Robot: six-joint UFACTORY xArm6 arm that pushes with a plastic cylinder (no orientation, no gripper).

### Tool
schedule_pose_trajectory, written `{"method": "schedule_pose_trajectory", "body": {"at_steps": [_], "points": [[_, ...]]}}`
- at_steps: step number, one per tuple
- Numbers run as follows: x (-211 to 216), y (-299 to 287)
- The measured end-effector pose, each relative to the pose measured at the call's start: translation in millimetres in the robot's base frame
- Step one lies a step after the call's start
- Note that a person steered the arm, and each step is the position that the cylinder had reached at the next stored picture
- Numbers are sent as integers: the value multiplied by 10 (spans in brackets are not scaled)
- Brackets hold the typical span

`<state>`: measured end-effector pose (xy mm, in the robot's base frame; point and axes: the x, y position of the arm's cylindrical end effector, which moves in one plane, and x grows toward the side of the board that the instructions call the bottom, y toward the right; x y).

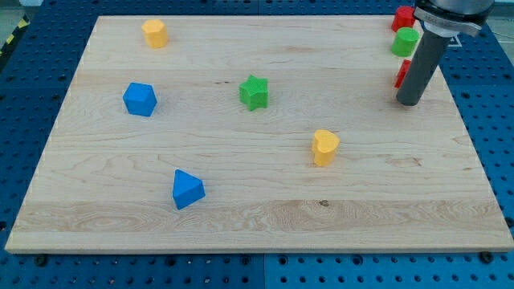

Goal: Push the red star into the green circle

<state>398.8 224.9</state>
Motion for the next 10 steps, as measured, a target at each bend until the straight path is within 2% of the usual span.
{"method": "schedule_pose_trajectory", "body": {"at_steps": [6,8,9,10], "points": [[-326,4],[120,135],[-140,322],[-362,266]]}}
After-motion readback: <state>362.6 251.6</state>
